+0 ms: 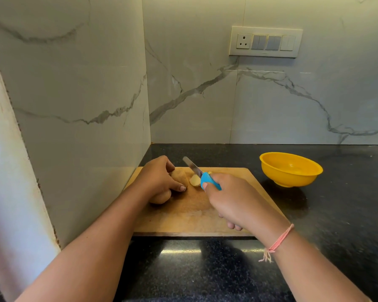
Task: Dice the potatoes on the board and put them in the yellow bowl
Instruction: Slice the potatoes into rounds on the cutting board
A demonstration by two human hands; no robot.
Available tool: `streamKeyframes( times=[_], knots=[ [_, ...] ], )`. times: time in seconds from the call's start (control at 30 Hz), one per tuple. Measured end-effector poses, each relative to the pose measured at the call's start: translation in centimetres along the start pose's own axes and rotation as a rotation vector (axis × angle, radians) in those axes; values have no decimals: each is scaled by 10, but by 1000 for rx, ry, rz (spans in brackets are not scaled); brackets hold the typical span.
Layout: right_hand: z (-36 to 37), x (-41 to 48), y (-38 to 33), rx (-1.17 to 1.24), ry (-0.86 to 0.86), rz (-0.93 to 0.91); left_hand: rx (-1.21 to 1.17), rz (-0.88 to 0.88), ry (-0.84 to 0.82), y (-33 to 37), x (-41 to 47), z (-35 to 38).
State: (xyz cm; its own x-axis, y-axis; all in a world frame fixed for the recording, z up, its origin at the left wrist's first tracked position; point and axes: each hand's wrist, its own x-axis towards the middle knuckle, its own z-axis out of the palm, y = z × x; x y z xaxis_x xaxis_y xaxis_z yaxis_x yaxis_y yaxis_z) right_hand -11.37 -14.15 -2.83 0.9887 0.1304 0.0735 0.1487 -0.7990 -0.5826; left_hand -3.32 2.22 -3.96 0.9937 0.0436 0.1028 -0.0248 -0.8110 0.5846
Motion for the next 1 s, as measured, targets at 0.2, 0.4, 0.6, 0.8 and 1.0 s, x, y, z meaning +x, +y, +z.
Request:
streamKeyframes(
  times=[0.2, 0.4, 0.6, 0.8, 1.0],
  knots=[
    [10, -5, -4, -175, 76, -94, 0, -9, 12, 1, -1, 0],
    [16, -5, -14, -371, 74, -97, 2, 5, 14, 4, -3, 0],
    [-10, -3, -42, -307, -55, -57, -6, 28, 17, 5, -6, -3],
    [-20, 24, -58, -290, -152, -4, 2, 40, 17, 7, -9, -5],
    [-8, 47, -66, -286, -185, -18, -3, 56, 38, 5, -8, -3]
  ],
)
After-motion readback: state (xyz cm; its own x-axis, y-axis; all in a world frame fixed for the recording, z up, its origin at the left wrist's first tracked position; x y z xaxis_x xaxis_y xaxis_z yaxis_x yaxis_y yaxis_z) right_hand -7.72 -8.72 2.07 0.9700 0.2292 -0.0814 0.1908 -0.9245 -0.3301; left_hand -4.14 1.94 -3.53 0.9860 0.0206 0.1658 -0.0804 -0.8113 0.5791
